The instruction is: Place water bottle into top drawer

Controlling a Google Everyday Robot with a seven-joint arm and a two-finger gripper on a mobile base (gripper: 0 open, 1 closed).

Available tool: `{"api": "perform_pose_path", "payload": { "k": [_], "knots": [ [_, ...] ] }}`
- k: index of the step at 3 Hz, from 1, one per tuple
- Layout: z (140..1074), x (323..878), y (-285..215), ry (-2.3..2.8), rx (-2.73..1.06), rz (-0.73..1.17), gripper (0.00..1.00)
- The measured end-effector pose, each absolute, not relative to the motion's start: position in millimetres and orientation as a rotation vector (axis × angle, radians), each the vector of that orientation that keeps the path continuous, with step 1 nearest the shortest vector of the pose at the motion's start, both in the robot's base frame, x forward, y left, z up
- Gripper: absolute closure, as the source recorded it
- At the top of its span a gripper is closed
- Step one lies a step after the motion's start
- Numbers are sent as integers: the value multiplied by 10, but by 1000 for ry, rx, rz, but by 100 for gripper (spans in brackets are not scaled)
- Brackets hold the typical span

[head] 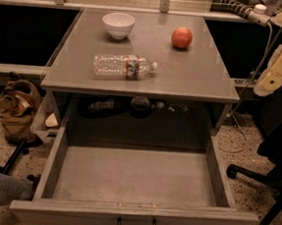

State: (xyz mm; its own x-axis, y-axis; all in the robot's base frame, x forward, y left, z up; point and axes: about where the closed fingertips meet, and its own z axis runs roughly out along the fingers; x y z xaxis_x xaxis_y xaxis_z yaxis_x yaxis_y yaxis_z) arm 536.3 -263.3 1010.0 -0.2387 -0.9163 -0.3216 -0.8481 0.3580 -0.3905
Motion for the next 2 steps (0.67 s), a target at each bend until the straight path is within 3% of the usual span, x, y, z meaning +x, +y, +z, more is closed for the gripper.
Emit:
{"api": "perform_pose_path", "payload": {
  "k": [2],
  "knots": [
    [10052, 5546, -2422, 2080, -1555, -153, 0]
  ]
}}
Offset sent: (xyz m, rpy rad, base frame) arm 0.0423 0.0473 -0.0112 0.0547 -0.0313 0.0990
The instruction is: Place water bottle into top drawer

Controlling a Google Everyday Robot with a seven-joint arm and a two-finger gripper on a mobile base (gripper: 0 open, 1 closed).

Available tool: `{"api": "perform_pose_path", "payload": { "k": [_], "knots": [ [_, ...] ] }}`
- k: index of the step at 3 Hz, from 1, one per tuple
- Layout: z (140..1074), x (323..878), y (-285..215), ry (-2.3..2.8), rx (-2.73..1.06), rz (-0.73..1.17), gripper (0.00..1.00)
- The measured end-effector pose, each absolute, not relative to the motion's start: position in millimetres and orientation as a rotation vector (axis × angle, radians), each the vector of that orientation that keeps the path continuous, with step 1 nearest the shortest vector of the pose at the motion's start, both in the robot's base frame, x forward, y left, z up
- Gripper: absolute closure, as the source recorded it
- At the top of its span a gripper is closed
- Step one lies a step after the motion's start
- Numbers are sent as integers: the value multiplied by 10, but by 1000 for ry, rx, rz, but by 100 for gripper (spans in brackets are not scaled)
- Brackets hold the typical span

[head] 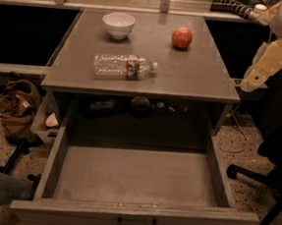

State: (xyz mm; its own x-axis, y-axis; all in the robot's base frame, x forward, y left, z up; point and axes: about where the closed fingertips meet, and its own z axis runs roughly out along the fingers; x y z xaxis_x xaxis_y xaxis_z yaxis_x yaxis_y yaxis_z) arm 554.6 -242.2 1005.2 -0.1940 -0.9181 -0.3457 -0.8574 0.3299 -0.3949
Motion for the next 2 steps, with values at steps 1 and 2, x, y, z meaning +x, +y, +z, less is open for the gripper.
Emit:
{"api": "perform_pose_path", "payload": {
  "k": [1, 2],
  "knots": [
    [10071, 5906, -1971, 1968, -1611, -141, 0],
    [10101, 6270, -1543, 1883, -1644, -125, 0]
  ]
}}
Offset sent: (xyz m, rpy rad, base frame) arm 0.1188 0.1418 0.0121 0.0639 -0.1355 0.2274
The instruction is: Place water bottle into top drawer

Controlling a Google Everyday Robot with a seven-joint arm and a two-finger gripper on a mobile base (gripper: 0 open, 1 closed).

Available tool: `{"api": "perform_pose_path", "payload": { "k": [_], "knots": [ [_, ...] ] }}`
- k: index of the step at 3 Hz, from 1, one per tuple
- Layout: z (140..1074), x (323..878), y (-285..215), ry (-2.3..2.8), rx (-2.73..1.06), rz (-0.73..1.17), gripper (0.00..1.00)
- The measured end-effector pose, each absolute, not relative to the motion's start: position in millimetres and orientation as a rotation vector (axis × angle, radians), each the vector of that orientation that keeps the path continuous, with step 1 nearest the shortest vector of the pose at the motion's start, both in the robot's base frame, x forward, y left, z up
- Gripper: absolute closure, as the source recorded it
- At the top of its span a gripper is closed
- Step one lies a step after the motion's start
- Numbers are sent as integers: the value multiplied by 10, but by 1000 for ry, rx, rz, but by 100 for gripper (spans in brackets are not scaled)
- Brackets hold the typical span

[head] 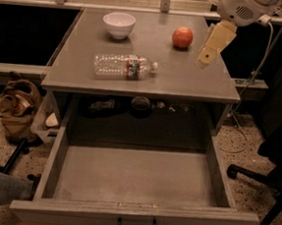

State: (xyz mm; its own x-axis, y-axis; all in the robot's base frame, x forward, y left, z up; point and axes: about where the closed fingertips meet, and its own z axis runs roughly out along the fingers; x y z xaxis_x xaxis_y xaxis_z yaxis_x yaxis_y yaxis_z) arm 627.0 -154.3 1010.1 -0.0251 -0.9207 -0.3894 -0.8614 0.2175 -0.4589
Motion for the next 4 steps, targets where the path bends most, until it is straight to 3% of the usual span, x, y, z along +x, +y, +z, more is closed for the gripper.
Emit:
{"api": "perform_pose_path", "payload": {
  "k": [1, 2, 4],
  "knots": [
    [10046, 6575, -1193, 1839, -1652, -57, 0],
    [10046, 6575, -1193, 1839, -1652, -57, 0],
    [9257, 6884, -616, 1790, -1749, 193, 0]
  ]
}}
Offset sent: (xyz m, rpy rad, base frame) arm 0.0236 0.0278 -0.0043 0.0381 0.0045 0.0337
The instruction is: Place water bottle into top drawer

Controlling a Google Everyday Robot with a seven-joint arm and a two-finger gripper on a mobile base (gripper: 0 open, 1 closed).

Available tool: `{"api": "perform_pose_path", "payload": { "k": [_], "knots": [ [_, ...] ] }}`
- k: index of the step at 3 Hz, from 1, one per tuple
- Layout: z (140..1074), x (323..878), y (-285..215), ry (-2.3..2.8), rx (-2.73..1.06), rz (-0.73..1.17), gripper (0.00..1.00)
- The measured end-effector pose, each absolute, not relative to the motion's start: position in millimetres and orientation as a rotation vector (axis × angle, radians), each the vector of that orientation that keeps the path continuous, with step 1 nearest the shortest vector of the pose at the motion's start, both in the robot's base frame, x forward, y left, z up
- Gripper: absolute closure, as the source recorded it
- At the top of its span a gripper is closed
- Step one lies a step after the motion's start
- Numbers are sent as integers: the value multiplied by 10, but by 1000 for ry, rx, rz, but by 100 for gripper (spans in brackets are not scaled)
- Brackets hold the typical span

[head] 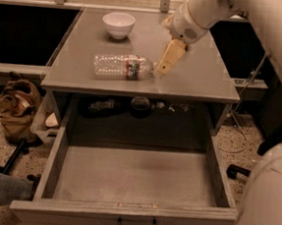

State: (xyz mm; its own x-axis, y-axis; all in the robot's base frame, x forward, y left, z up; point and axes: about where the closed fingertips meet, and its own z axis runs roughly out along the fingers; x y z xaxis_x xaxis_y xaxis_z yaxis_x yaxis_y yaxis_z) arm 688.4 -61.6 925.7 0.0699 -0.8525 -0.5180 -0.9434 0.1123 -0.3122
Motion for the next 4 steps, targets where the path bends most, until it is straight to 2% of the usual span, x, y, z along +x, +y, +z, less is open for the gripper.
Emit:
{"api": "perform_pose_path", "payload": {
  "k": [2, 4],
  "knots": [
    [8738, 7129, 96, 1687, -1865, 386, 0],
    [8571, 7264, 297, 1660, -1893, 437, 0]
  ]
}}
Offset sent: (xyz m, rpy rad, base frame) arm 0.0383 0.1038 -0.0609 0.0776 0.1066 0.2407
